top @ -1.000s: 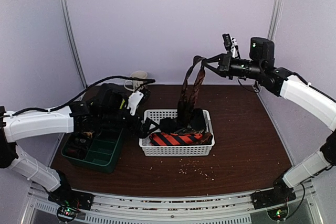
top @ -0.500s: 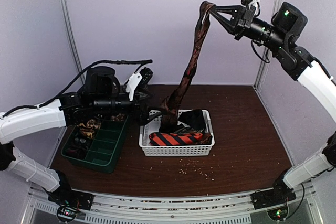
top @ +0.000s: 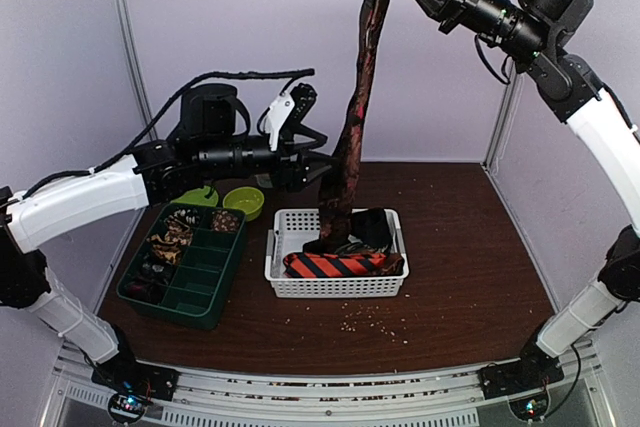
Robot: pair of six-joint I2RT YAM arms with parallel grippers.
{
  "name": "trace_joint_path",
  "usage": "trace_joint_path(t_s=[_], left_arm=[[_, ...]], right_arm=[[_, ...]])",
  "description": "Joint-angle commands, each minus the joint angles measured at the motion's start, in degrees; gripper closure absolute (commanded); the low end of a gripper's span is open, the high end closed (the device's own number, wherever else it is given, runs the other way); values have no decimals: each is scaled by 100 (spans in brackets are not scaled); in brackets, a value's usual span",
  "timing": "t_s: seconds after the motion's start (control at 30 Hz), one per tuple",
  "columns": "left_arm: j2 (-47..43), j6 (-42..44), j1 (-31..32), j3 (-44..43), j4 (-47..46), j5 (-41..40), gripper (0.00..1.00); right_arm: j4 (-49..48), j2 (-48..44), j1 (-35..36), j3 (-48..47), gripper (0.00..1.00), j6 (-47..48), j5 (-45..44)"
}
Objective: Roll the ties
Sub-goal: Pick up the tie from the bin, then pick up the tie.
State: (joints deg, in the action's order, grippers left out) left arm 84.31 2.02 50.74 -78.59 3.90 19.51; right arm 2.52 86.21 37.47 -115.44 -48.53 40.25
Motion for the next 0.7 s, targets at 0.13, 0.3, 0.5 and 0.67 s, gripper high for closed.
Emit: trace_joint_path(t_s=[0.13,0.3,0.5,0.67], left_arm=[[239,34,24,-375,-212,609,52],[299,12,24,-576,-211,117,31],[541,60,72,-671,-188,955,5],[839,-89,173,-651,-406,735,6]], right_arm=[[269,258,23,-828,100,86,-68],[335,558,23,-1553,100,-60,9],[369,799,23,-2158,100,-161,-26],[230,751,23,-2237,100,-217,-111]])
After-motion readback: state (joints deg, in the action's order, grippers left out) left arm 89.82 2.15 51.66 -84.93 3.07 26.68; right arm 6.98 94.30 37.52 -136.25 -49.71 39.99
